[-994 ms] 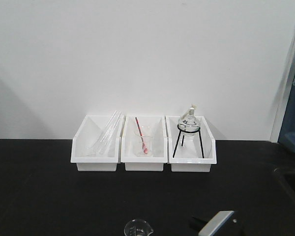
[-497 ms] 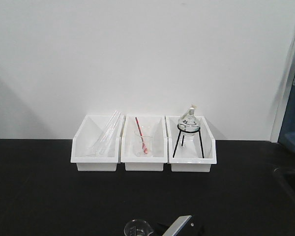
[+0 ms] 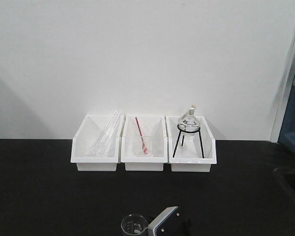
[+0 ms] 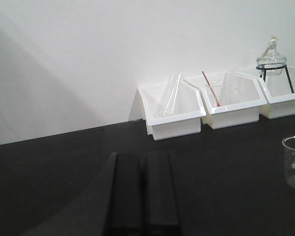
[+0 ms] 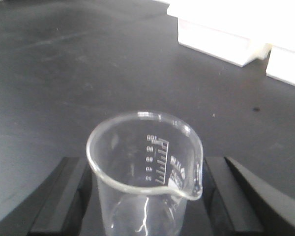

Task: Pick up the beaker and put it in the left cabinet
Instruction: 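Move the right gripper down around the small clear glass beaker, then close the right gripper on the beaker and lift it off the bench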

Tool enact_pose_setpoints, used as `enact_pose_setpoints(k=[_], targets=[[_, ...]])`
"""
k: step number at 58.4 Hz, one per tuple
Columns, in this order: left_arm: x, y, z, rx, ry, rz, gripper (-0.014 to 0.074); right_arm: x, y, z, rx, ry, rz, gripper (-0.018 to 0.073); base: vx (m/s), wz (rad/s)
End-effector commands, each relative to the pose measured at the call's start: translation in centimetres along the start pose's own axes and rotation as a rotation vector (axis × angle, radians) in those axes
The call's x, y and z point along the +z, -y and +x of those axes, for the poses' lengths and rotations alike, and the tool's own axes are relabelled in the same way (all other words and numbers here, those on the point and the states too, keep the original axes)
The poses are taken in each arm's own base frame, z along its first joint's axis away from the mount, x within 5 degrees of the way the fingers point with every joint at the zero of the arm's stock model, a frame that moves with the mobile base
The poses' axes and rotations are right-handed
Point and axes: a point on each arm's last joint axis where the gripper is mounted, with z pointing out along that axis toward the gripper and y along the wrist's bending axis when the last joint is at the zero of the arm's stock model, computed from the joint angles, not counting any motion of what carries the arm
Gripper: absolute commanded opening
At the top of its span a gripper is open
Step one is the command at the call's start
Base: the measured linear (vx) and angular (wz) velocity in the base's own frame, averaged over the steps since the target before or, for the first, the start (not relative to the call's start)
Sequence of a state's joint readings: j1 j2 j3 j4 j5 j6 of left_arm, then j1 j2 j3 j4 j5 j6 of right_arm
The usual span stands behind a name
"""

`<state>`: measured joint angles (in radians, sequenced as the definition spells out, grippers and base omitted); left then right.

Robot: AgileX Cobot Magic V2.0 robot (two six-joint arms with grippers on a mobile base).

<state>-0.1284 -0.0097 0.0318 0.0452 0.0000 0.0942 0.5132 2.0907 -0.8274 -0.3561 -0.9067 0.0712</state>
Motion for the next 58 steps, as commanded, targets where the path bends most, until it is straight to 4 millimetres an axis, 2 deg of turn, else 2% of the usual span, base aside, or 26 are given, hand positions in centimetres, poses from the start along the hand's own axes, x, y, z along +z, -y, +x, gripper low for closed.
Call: enact_pose_setpoints(k=[1, 31, 50, 58], targets=[[-0.1, 0.0, -0.3, -0.006, 0.077, -0.007, 0.0001, 0.3, 0.3, -2.8, -0.017, 0.139, 0.001, 0.0526, 0.00, 0.00], [-0.1, 0.0, -0.3, -0.006, 0.077, -0.007, 0.0001, 0.5, 0.3, -2.7, -0.018, 0.165, -0.003, 0.0533, 0.00, 0.00], [-0.1, 0.0, -0.3, -0.006, 0.077, -0.007, 0.0001, 1.0, 0.5, -3.2, -0.024, 0.155, 0.001, 0.0661, 0.00, 0.00], [-0.1, 0.0, -0.3, -0.006, 0.077, -0.007, 0.0001, 1.3, 0.5, -3.5, -0.031, 0.149, 0.000, 0.0673, 0.00, 0.00]])
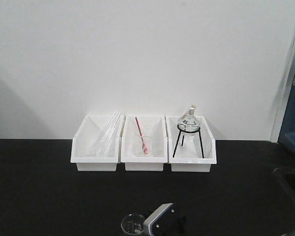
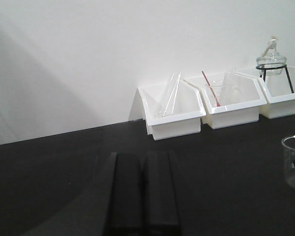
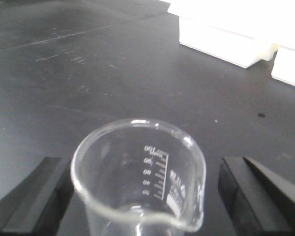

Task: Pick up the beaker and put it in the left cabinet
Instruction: 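Close the right gripper on the beaker and lift it off the bench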

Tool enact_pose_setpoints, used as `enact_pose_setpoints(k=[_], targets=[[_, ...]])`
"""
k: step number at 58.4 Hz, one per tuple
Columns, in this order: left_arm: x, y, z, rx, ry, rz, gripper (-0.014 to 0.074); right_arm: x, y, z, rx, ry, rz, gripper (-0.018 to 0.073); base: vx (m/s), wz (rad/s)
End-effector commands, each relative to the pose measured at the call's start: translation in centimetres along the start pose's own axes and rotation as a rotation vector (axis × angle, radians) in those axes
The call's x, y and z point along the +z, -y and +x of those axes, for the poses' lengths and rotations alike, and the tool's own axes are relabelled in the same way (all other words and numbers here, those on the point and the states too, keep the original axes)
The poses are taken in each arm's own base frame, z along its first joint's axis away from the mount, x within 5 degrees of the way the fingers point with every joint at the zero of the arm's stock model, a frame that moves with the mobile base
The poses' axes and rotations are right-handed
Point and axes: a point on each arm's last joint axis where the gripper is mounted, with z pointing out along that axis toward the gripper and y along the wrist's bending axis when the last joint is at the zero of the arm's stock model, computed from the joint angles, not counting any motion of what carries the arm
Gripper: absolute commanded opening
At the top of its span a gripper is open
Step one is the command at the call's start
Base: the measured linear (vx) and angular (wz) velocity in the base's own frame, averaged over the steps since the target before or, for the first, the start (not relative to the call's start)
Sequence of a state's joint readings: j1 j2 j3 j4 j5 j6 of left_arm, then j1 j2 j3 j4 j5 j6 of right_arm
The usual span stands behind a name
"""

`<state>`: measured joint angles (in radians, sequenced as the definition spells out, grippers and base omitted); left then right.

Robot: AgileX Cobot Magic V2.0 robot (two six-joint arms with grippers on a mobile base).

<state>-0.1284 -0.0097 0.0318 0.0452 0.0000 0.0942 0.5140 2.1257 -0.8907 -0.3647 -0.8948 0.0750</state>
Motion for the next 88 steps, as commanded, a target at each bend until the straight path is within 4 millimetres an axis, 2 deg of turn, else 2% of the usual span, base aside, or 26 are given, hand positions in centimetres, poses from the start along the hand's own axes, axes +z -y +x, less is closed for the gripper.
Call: enact_pose_setpoints(k=[1, 11, 23, 36, 43, 50, 55, 62, 67, 80, 88], targets=[[-0.1, 0.0, -0.3, -0.006, 0.077, -0.007, 0.0001, 0.0, 0.2, -3.3, -0.022, 0.135, 0.002, 0.0673, 0.00, 0.00], [-0.1, 0.0, -0.3, -0.006, 0.077, -0.007, 0.0001, 0.3, -0.4, -2.9, -0.021, 0.139, -0.013, 0.0662, 0.00, 0.00], [-0.1, 0.0, -0.3, -0.006, 0.077, -0.007, 0.0001, 1.7, -0.4, -2.3, -0.015, 0.154, -0.019, 0.0636, 0.00, 0.00], [-0.1, 0.0, -0.3, -0.006, 0.077, -0.007, 0.0001, 2.0, -0.3, -2.3, -0.012, 0.158, -0.016, 0.0572, 0.00, 0.00], [-0.1, 0.0, -0.3, -0.006, 0.077, -0.007, 0.0001, 2.0, -0.3, -2.3, -0.012, 0.158, -0.016, 0.0493, 0.00, 0.00], [-0.1, 0.0, -0.3, -0.006, 0.077, -0.007, 0.0001, 2.0, -0.3, -2.3, -0.001, 0.153, -0.016, 0.0364, 0.00, 0.00], [-0.1, 0.0, -0.3, -0.006, 0.077, -0.007, 0.0001, 1.9, -0.3, -2.6, 0.052, 0.161, -0.024, 0.0236, 0.00, 0.00], [-0.1, 0.0, -0.3, -0.006, 0.077, -0.007, 0.0001, 1.3, -0.3, -4.7, 0.128, 0.193, -0.046, 0.0065, 0.00, 0.00], [-0.1, 0.0, -0.3, -0.006, 0.077, -0.007, 0.0001, 0.5, -0.3, -6.7, 0.094, 0.204, -0.058, -0.0015, 0.00, 0.00], [-0.1, 0.0, -0.3, -0.006, 0.077, -0.007, 0.0001, -2.7, -0.1, -12.4, -0.011, 0.190, -0.028, -0.0011, 0.00, 0.00], [-0.1, 0.0, -0.3, -0.006, 0.077, -0.007, 0.0001, -5.6, 0.2, -15.9, -0.010, 0.173, 0.031, -0.0009, 0.00, 0.00]])
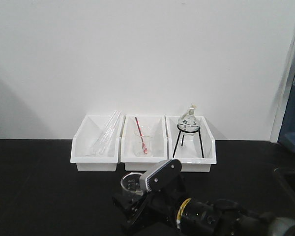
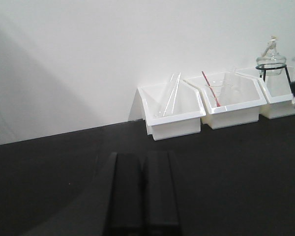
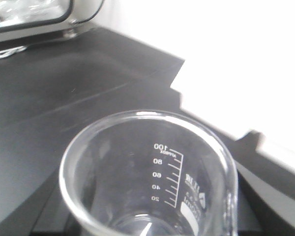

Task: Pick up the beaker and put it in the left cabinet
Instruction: 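Close the right gripper on the beaker and lift it off the bench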

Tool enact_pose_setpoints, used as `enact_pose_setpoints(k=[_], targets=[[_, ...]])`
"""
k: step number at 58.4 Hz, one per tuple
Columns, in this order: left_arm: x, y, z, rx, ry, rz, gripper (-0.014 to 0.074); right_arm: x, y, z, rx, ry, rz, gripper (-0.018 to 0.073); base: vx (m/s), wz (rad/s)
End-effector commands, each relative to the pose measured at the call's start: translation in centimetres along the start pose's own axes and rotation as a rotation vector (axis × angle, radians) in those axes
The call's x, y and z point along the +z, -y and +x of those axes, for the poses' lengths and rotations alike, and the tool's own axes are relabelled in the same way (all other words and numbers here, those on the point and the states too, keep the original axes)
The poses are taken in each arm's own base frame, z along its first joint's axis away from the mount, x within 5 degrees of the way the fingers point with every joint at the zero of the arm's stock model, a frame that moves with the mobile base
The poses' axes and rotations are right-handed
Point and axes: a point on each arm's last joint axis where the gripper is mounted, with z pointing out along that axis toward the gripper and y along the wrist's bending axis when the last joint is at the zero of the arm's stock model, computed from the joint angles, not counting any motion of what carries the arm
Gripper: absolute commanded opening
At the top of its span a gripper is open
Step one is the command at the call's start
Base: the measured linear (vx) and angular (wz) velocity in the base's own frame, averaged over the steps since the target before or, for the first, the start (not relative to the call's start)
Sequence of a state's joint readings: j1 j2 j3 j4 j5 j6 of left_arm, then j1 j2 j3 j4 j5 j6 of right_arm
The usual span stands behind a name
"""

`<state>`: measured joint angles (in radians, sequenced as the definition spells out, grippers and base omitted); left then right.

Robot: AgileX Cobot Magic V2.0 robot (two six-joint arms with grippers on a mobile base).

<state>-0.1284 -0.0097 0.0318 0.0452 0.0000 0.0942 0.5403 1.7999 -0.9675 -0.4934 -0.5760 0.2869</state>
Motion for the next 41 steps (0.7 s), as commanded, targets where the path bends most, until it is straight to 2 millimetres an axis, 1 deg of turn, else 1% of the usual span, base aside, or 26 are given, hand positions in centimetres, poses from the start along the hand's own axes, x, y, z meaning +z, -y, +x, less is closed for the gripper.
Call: enact_pose_setpoints(k=[1, 5, 11, 18, 24, 41], targets=[[-0.1, 0.0, -0.3, -0.006, 0.077, -0.007, 0.0001, -2.4, 0.2, -5.0, -0.011, 0.118, 0.032, -0.0008, 0.00, 0.00], [-0.1, 0.0, -0.3, -0.006, 0.077, -0.007, 0.0001, -3.7, 0.2, -6.6, -0.024, 0.139, 0.050, -0.0009, 0.00, 0.00], [-0.1, 0.0, -0.3, -0.006, 0.077, -0.007, 0.0001, -5.2, 0.1, -8.5, -0.038, 0.180, 0.065, -0.0009, 0.00, 0.00], [-0.1, 0.0, -0.3, -0.006, 0.077, -0.007, 0.0001, -6.3, 0.1, -9.6, -0.047, 0.195, 0.080, -0.0009, 0.00, 0.00], [-0.1, 0.0, -0.3, -0.006, 0.077, -0.007, 0.0001, -6.8, 0.2, -9.7, -0.048, 0.163, 0.101, -0.0009, 0.00, 0.00], [-0.1, 0.0, -0.3, -0.006, 0.077, -0.007, 0.0001, -6.8, 0.3, -9.6, -0.046, 0.142, 0.109, -0.0009, 0.00, 0.00]])
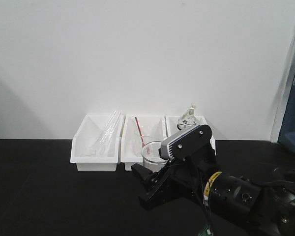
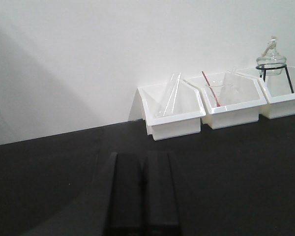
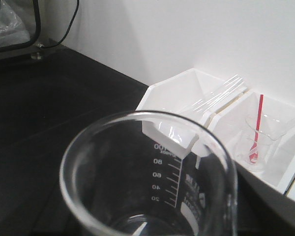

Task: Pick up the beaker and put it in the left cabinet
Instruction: 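Close the right gripper on the beaker and lift it off the bench, then hold the beaker in the right gripper while the base turns away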

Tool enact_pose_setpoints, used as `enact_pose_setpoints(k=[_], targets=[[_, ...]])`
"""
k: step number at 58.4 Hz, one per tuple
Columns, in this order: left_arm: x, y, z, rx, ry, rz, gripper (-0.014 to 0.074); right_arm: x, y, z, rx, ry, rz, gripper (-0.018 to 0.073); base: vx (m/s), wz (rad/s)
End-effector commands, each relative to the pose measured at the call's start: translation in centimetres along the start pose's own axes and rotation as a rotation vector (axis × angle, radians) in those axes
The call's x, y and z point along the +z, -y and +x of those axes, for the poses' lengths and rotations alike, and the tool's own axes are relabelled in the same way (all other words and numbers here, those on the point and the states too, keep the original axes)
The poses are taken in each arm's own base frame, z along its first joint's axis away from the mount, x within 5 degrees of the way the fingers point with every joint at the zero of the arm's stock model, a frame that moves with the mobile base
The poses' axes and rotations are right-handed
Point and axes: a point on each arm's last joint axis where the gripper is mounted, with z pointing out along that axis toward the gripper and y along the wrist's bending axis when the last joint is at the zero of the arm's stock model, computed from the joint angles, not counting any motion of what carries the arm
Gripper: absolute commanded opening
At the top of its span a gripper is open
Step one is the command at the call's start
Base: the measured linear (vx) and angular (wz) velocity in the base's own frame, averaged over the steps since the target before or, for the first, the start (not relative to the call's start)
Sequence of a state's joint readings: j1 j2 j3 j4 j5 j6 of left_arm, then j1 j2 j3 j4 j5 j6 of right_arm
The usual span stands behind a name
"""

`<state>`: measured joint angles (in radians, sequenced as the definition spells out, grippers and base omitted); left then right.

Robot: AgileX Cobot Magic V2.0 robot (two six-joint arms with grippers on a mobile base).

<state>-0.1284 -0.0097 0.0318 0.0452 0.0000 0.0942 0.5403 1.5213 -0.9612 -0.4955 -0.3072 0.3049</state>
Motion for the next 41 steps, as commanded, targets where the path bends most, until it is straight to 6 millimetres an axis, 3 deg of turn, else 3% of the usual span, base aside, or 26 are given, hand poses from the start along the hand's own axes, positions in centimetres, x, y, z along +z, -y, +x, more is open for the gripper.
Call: enact_pose_setpoints(k=[1, 41], targets=[[-0.13, 0.00, -0.26, -0.006, 0.077, -0.007, 0.0001, -0.99, 0.07, -2.82, 0.001, 0.136, -0.008, -0.0009, 0.00, 0.00], [-0.13, 0.00, -0.26, -0.006, 0.077, -0.007, 0.0001, -0.96, 0.07, -2.78, 0.000, 0.134, -0.007, -0.0009, 0.00, 0.01]])
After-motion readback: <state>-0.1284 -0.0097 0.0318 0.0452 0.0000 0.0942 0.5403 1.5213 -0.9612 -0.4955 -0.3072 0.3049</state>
